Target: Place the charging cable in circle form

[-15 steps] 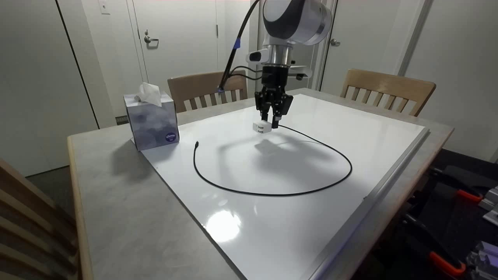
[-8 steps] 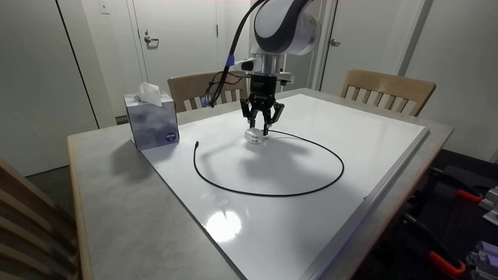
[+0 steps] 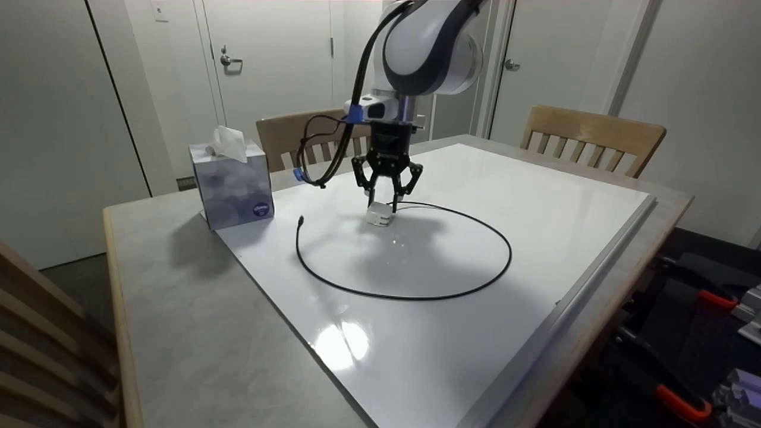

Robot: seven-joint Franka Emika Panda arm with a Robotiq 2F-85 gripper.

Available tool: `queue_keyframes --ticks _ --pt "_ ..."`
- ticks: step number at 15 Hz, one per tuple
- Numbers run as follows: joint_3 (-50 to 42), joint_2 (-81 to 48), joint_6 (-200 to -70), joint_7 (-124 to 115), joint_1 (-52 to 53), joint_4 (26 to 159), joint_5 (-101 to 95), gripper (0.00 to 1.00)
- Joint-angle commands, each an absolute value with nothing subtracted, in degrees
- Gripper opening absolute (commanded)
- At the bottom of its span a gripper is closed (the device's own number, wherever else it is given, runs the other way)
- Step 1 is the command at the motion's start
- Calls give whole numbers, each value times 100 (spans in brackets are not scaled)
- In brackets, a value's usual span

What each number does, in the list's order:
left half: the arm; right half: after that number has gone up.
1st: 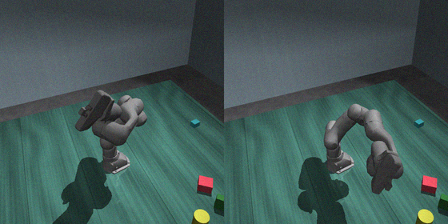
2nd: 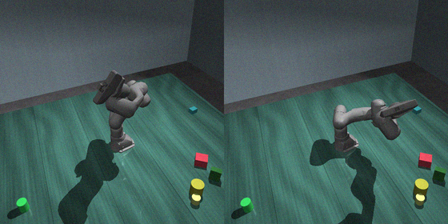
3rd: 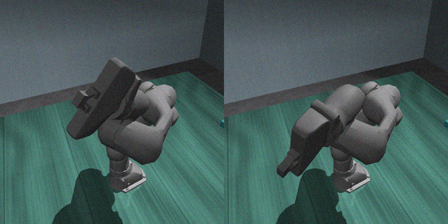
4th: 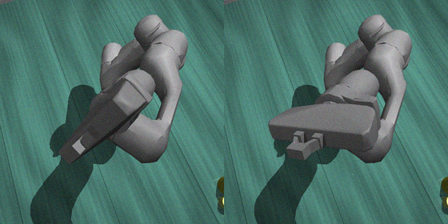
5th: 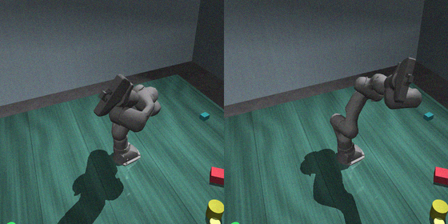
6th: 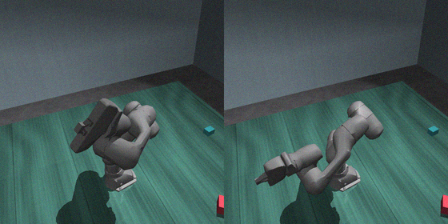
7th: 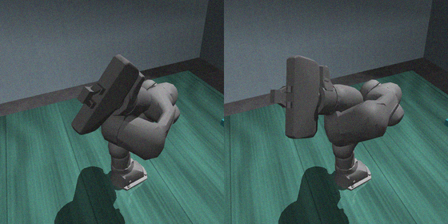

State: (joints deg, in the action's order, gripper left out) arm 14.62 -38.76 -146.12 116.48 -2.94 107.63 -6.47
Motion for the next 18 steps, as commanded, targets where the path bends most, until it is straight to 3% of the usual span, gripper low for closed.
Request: queue_keyframes --ticks 1,2,3,18 --pt "1417 -3879 -14599 11712 -244 10743 -597 47" --pt "1417 -3880 -14599 11730 -244 10743 -598 47" --pt "1417 -3880 -14599 11738 -244 10743 -599 22" --pt "1317 -3823 -14153 14262 342 10864 -2059 22"
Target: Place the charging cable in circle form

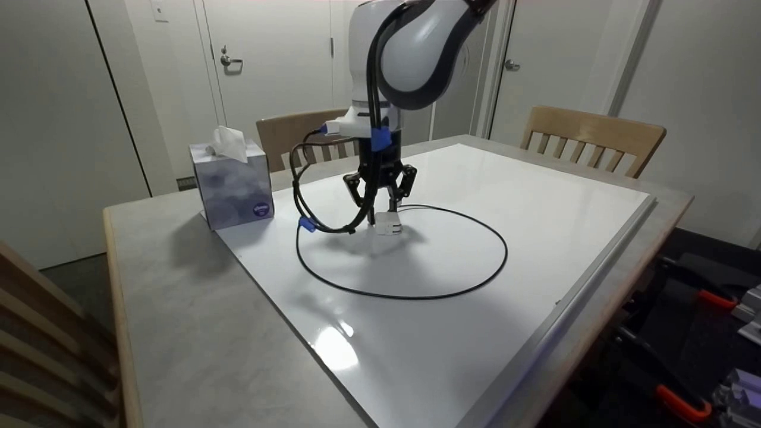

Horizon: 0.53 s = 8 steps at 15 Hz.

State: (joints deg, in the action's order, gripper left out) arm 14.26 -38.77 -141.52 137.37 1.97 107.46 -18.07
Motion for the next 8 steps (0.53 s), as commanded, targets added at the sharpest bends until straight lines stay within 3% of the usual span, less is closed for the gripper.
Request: queue_keyframes --ticks 1,3,4,8 --pt "1288 -3812 -14195 14429 389 10900 -2180 22" --pt "1160 -3804 -14294 14707 497 10928 -2501 22" --pt "1240 -3857 -14188 14454 472 10788 -2168 47" --pt "1179 -3849 -14195 14625 558 10788 -2309 47"
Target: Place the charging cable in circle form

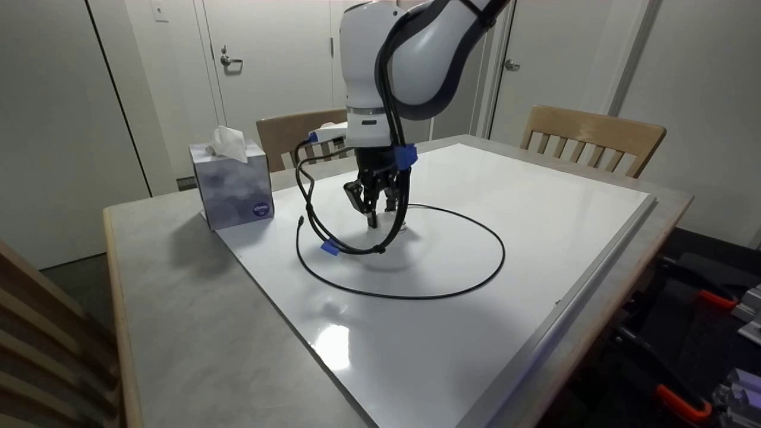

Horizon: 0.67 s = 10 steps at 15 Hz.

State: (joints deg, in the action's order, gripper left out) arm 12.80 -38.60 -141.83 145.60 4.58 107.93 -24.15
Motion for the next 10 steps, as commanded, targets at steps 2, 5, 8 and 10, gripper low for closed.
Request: queue_keyframes --ticks 2,5,8,10 --pt "1174 -3849 -14231 14661 566 10790 -2343 22" --pt "1158 -3848 -14286 15061 642 10821 -2648 22" --pt "1754 -3909 -14255 14933 209 10924 -3876 22" --pt "1890 -3922 -14304 15027 143 10991 -4557 22"
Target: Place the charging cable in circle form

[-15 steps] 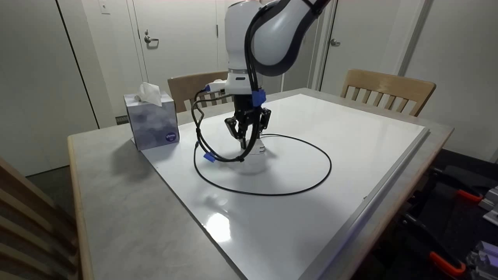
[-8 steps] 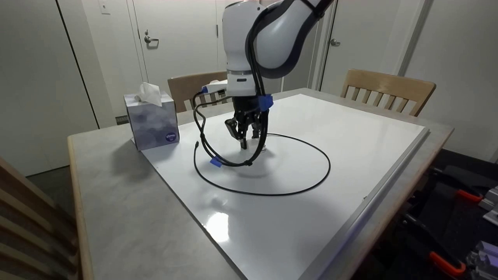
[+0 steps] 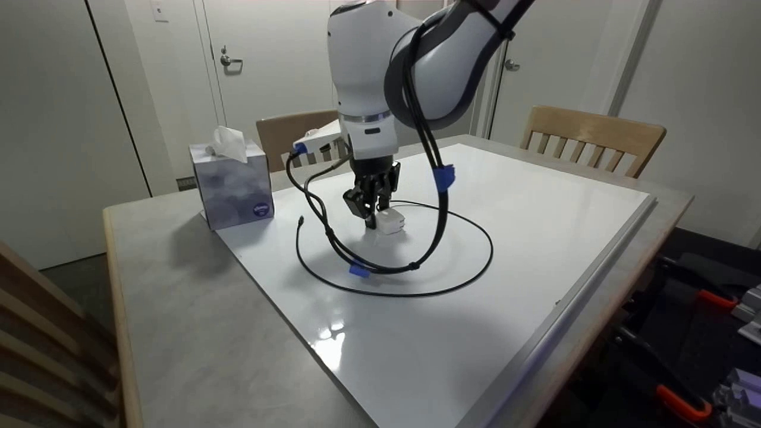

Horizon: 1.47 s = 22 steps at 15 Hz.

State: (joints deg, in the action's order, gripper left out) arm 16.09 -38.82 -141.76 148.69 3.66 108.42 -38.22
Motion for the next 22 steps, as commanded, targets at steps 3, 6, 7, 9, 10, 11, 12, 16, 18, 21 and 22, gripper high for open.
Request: queue_keyframes --ticks 3,6,7,9,10,11,12,16,18,21,22 --pt "1568 -3857 -14253 14963 472 10902 -4344 47" --pt "1764 -3886 -14191 14895 279 10901 -4522 47" --pt "1764 -3886 -14191 14897 279 10901 -4522 47" --pt "1574 -3828 -14200 14897 471 10916 -4351 22" --pt "1536 -3791 -14142 14892 525 10919 -4284 72" --pt "1499 -3733 -14053 14884 576 10945 -4178 74" --pt "1464 -3668 -13856 14838 639 10964 -4032 80" --pt "1318 -3369 -12700 14278 931 10922 -3257 100" --pt "1273 -3203 -12157 13907 1042 10874 -2934 100" --pt "1250 -3029 -11132 13418 1150 10663 -2472 100" --pt "1297 -3002 -10778 13365 1116 10555 -2220 100"
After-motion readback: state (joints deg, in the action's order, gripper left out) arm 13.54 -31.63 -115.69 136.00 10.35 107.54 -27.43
